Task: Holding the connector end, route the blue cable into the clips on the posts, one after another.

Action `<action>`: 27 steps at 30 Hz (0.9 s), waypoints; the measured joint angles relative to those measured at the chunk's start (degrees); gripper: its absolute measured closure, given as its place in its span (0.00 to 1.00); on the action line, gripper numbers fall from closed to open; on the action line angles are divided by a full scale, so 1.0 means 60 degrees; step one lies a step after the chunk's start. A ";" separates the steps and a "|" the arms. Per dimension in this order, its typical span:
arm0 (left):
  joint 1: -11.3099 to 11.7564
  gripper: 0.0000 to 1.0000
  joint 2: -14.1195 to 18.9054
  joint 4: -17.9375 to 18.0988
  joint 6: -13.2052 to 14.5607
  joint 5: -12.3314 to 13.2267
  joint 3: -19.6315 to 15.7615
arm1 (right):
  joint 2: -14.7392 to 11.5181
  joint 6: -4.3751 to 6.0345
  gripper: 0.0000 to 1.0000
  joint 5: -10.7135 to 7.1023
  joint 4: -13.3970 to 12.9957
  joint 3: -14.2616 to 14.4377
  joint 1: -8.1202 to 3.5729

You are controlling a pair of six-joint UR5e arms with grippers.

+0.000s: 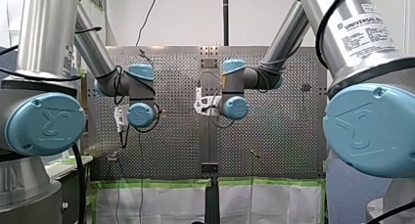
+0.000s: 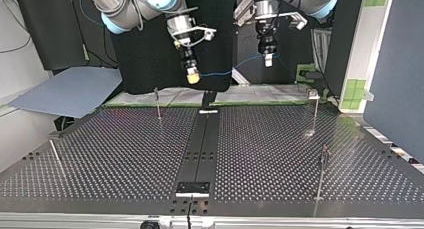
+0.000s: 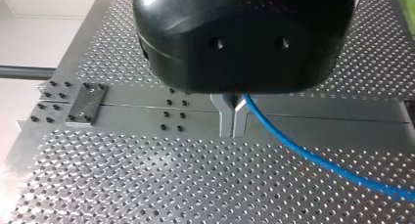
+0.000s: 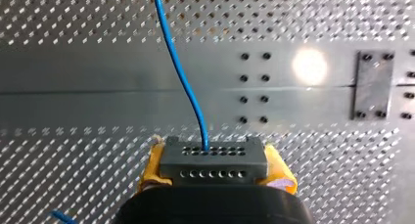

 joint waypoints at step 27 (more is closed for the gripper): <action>0.0753 1.00 0.1228 -0.1775 -0.0675 -0.0096 0.1330 | -0.0874 0.0360 1.00 -0.0819 0.1000 -0.0981 0.0023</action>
